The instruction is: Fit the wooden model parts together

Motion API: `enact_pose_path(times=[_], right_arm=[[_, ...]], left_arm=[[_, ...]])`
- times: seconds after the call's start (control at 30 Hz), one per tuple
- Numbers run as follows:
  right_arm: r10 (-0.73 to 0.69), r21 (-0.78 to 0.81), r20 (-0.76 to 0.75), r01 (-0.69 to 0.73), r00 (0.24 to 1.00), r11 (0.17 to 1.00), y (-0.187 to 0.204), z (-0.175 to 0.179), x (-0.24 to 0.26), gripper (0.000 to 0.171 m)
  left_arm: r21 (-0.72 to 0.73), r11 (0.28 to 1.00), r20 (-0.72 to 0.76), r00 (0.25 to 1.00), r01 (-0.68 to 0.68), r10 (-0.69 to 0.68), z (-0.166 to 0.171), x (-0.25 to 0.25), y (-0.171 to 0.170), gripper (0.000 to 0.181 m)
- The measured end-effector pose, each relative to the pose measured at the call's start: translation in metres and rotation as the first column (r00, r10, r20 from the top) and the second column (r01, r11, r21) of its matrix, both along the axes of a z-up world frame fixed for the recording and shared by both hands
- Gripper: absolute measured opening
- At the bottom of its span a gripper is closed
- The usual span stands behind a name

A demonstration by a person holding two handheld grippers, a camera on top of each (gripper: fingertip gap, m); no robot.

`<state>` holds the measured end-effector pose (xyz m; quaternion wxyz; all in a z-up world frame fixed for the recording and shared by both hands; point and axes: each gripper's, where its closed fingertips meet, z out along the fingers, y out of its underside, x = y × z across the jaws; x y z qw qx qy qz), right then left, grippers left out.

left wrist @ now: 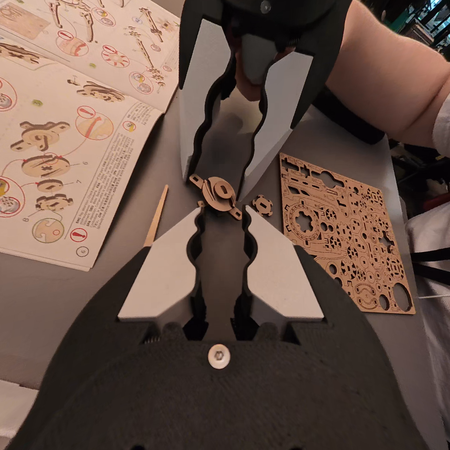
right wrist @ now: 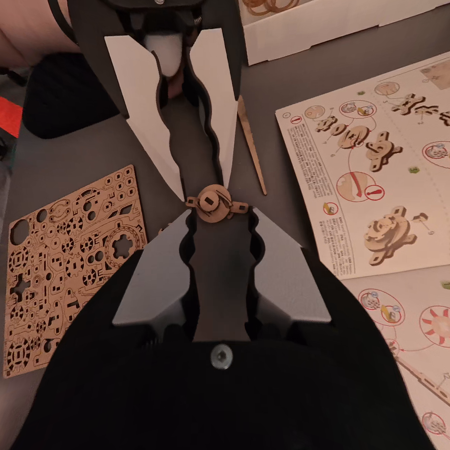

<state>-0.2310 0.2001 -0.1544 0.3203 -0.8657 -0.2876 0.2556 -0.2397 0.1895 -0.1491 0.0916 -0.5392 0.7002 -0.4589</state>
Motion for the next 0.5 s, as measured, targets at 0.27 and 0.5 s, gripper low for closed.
enact_pose_path(times=[0.27,0.5], right_arm=[[0.012,0.069,0.007,-0.012,1.000,0.998,-0.0005,0.0002,-0.0023,0.042],[0.008,0.108,0.014,-0.010,1.000,0.994,0.0017,0.0005,-0.0020,0.041]], left_arm=[[0.005,1.000,-0.008,1.000,-0.009,0.009,-0.0017,0.0001,0.0015,0.019],[-0.060,0.997,-0.030,0.999,-0.047,0.045,0.0014,0.0012,0.0077,0.032]])
